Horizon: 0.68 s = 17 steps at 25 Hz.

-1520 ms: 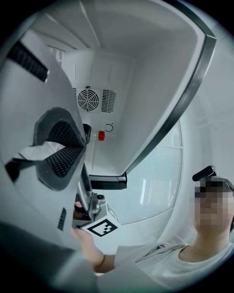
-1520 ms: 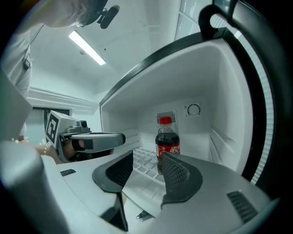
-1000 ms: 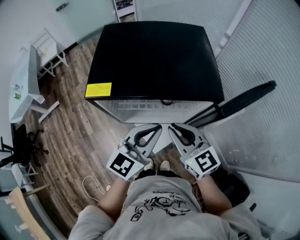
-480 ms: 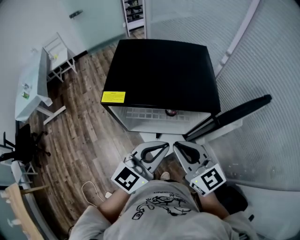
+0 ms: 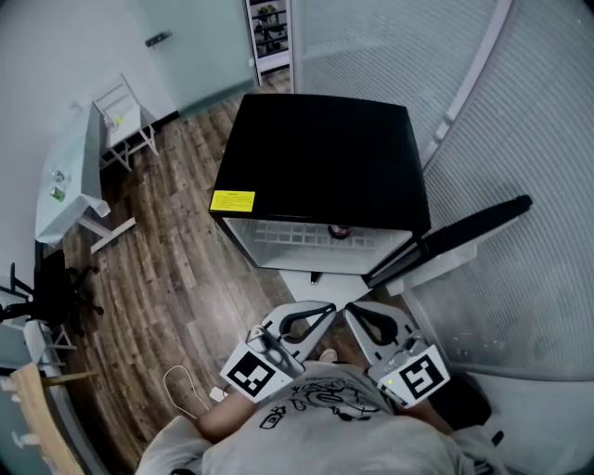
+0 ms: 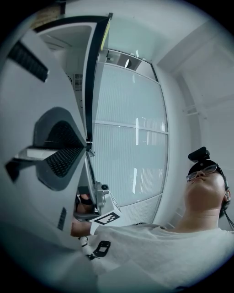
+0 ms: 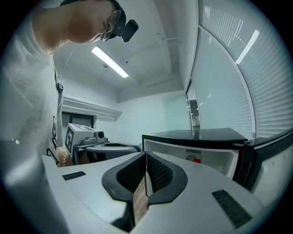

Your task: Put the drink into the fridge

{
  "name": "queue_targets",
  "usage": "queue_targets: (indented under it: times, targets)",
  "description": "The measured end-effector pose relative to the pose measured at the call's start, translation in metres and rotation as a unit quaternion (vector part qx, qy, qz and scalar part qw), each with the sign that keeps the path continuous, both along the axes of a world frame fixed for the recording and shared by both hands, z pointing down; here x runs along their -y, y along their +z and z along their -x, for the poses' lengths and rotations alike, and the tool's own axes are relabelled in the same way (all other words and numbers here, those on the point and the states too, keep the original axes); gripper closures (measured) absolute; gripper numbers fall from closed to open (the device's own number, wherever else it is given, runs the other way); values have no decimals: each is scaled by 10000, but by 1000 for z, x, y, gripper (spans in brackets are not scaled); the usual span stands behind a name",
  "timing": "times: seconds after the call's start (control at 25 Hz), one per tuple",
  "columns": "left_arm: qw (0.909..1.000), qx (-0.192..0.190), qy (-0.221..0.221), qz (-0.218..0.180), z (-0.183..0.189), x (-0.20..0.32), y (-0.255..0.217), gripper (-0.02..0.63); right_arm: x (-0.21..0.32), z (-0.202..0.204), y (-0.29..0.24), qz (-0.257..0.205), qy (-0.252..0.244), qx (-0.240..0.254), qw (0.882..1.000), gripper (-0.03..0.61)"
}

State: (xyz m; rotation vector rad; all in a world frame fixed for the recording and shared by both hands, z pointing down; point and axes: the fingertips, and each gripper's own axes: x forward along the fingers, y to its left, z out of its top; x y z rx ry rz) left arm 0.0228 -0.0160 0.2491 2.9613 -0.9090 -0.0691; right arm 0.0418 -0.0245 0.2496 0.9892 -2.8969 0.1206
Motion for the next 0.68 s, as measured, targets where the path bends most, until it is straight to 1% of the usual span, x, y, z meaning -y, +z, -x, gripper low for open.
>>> queue_targets:
  times: [0.12,0.24,0.68]
  targets:
    - [10000,-27,-50,19,2,2,-1,612,0,3,-1,-25,-18,2,10000,540]
    - [10000,-6,-39,-18,1,2,-1,612,1,2,0,-27,11,9,10000,540]
    - [10000,-4,-25,48,0,4,0,612,6,0,2,-11,58,-54,10000,541]
